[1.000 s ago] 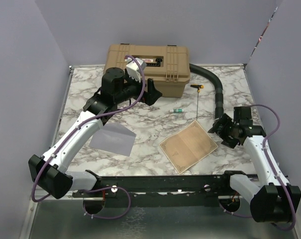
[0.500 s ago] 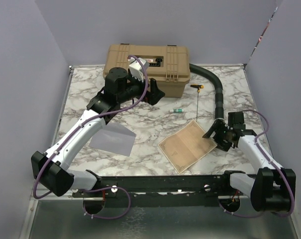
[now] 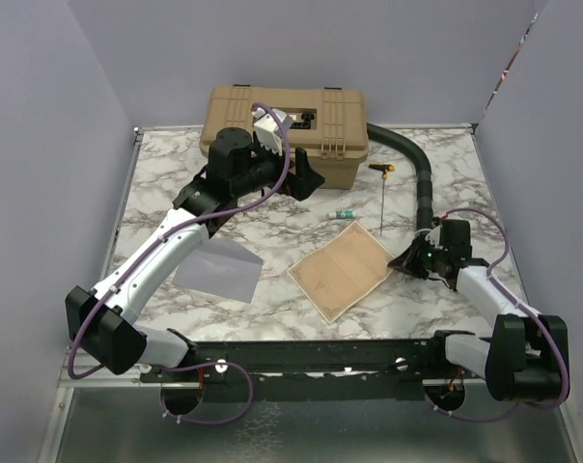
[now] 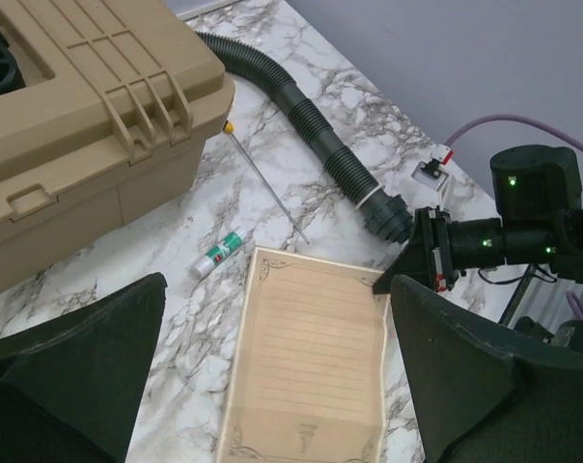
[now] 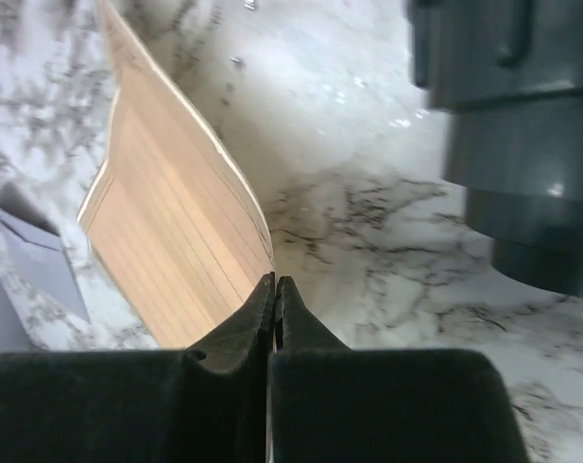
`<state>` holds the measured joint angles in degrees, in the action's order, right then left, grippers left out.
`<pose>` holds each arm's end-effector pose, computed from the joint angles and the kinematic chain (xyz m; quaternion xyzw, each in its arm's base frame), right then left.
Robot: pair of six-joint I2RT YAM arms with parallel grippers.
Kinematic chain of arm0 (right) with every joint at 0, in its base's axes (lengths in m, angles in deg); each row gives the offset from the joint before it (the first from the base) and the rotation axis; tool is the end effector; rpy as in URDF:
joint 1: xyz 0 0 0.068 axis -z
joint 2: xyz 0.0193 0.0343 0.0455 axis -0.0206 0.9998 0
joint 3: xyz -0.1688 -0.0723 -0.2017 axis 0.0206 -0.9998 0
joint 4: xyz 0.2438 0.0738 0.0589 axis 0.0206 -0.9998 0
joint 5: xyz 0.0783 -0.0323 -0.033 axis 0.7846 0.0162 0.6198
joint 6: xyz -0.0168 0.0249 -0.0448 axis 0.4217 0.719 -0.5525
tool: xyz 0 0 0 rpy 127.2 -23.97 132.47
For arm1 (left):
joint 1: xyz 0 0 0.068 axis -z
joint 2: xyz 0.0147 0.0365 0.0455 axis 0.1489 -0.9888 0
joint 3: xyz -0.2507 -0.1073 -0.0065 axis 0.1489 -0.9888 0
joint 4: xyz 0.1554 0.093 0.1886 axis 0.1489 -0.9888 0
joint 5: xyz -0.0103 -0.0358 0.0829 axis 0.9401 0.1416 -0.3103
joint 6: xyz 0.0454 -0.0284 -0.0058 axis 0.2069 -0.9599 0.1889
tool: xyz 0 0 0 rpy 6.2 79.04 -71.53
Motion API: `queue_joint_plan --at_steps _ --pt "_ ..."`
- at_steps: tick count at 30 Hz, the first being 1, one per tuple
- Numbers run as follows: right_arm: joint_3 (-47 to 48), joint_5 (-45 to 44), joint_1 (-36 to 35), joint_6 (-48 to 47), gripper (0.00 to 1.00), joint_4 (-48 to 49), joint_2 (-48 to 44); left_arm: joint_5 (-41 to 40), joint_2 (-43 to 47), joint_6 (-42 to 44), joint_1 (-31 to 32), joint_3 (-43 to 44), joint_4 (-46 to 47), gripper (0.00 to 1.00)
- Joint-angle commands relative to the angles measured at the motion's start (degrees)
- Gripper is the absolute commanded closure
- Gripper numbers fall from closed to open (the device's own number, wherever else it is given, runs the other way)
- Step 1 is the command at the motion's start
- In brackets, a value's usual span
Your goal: Place the letter into the envelope and seal it
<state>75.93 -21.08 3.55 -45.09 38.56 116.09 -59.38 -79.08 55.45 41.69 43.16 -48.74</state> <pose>0.2031 0.0061 0.1565 0.2122 0.9059 0.2711 0.2466 0.2574 -0.1817 0.4021 0.2244 0.7441 -0.3695 0.5094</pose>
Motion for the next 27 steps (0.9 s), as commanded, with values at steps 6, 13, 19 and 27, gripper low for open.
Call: queue_joint_plan --at_steps 6,13,19,27 --pt "15.53 6.86 0.26 -5.39 0.99 -3.11 -8.03 -0.94 -3.24 -4.26 0.21 3.75 3.47 0.01" --pt "29.94 17.97 0.24 -6.83 0.99 -6.7 -11.83 -1.26 -2.19 -7.16 0.04 2.82 3.57 0.01" --pt "38.84 27.91 0.21 -6.09 0.99 -7.32 -12.07 3.34 -2.94 -9.01 -2.26 3.44 3.52 0.01" --pt "46.72 40.48 0.22 1.12 0.99 -1.43 -13.05 14.75 -5.56 -6.13 -3.41 5.29 6.53 0.01"
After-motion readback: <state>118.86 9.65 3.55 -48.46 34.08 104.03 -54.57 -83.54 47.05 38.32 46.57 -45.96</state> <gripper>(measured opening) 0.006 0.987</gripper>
